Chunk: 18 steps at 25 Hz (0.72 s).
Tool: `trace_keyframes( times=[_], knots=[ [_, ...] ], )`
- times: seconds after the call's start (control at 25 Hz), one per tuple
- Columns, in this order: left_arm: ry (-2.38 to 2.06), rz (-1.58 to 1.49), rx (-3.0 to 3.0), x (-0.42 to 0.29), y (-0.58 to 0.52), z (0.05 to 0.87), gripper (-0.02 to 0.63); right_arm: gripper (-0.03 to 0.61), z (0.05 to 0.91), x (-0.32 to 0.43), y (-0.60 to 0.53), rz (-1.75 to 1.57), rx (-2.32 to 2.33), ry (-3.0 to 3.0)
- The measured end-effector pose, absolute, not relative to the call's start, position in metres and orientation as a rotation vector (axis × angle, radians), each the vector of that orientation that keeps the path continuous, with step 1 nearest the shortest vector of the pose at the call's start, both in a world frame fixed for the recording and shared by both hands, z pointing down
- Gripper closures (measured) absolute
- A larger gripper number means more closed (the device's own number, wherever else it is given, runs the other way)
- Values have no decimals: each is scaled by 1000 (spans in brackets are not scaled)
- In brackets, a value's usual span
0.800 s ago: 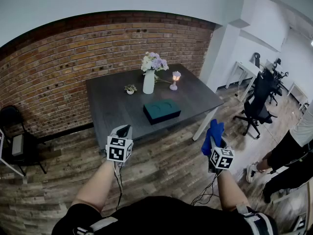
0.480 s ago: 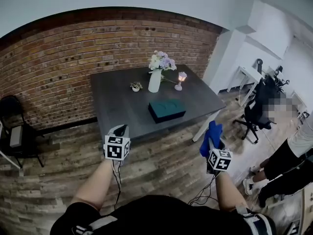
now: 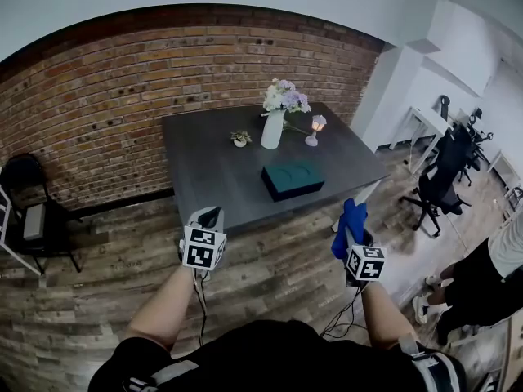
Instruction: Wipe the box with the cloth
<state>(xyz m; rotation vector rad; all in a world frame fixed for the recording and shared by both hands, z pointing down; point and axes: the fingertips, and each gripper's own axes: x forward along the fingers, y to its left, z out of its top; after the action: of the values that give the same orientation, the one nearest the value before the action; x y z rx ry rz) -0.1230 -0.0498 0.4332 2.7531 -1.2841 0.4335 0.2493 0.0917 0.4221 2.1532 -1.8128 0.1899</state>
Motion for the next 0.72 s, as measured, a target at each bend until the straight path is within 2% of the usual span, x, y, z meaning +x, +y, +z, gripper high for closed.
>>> trace_keyframes(
  times=[0.28, 0.56, 0.72],
  knots=[
    [-1258, 492, 2729, -117, -61, 456, 604, 439, 428, 222, 38, 144, 1956, -1917],
    [-1273, 532, 2568, -114, -94, 496, 604, 437, 482, 187, -35, 199, 1688, -2044],
    [-1322, 577, 2557, -94, -137, 493, 604, 437, 507, 157, -87, 201, 1477, -2148]
  ],
)
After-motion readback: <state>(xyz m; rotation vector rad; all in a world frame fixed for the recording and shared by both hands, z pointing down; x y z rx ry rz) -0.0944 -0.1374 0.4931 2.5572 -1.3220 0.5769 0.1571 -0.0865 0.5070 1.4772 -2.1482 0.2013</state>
